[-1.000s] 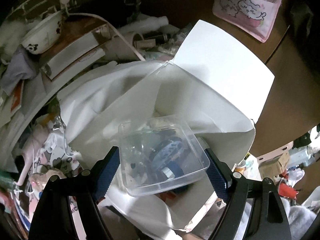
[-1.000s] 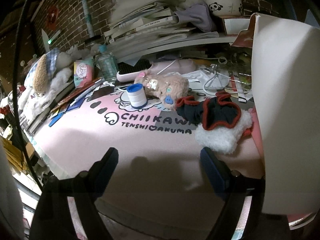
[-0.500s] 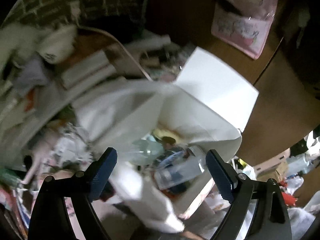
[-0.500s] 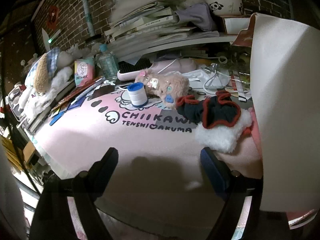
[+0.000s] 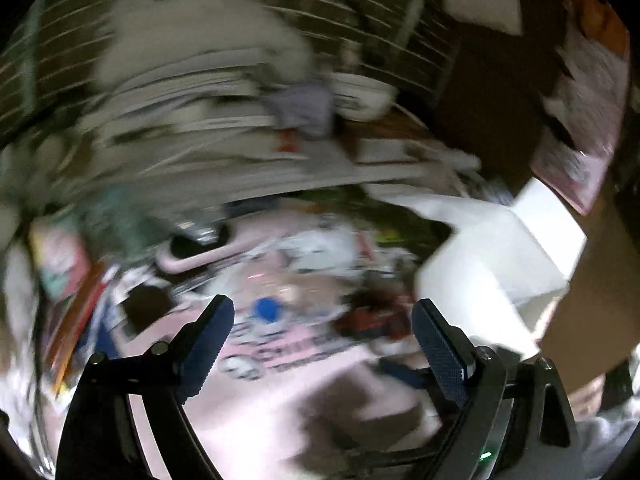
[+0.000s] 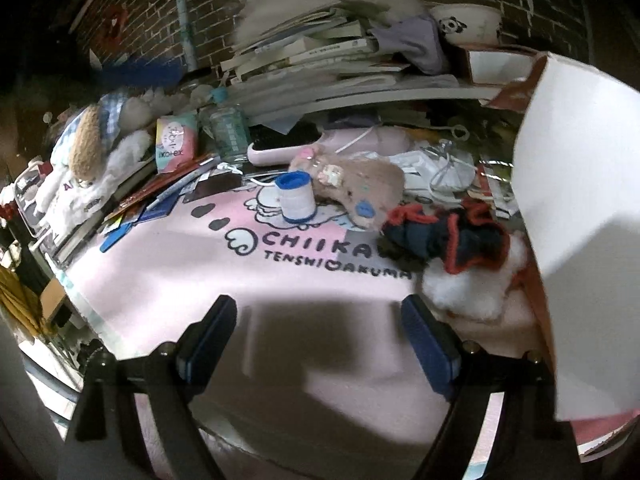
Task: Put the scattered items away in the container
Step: 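Reach the right tool to the blue-capped white container and grasp it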
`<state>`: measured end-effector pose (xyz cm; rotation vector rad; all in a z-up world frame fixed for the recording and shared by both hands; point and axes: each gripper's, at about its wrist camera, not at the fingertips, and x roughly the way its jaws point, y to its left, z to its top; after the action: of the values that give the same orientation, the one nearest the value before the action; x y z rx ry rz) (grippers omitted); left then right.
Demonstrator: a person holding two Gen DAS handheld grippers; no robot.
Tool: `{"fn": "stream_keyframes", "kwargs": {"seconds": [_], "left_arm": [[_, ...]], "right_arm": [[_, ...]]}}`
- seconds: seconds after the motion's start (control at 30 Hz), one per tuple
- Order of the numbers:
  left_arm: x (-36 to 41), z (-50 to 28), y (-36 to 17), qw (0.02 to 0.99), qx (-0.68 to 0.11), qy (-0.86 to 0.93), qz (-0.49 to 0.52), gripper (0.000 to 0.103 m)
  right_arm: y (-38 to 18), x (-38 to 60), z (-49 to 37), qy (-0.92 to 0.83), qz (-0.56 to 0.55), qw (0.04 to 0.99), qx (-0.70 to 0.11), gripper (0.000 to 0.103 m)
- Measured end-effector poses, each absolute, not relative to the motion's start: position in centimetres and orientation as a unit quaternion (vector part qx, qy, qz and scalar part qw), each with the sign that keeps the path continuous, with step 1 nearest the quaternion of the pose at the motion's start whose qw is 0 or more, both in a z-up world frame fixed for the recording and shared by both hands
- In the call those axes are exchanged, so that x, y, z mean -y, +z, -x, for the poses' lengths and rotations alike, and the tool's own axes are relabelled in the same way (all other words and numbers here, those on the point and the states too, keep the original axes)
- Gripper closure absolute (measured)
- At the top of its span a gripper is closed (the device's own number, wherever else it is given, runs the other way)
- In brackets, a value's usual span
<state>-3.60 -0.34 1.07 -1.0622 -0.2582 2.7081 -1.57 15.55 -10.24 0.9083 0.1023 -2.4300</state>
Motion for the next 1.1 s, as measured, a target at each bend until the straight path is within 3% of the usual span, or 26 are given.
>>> {"fn": "stream_keyframes", "kwargs": {"seconds": [0.27,0.33,0.4,0.97,1.1], "left_arm": [[7.2,3.2,-5.6,0.05,0.137,0.923,0.355,0.014],[8.6,3.1,-7.0,0.05,0.158,0.923,0.346,0.014],[9.5,3.1,-7.9,0.051,0.173,0.924,0.338,0.014],[9.4,4.1,-9.9,0.02,0.128,0.935,0.329,0.014],[9.4,4.2,-10.0,0.016,0.13,0.933,0.335,0.014]], "right_arm": [[-8.9,-13.2,1.2,-0.905,-0.313,0.28,-0.063,0.021],[-8.6,-12.4,1.4,-0.907,-0.309,0.275,-0.08,0.028],[-8.4,-11.9,2.1,-0.903,-0.318,0.276,-0.081,0.046],[-8.2,-8.4,8.3,-0.884,-0.386,0.26,-0.039,0.06],[-8.3,-8.6,9.5,-0.88,-0.397,0.259,-0.034,0.07]]}}
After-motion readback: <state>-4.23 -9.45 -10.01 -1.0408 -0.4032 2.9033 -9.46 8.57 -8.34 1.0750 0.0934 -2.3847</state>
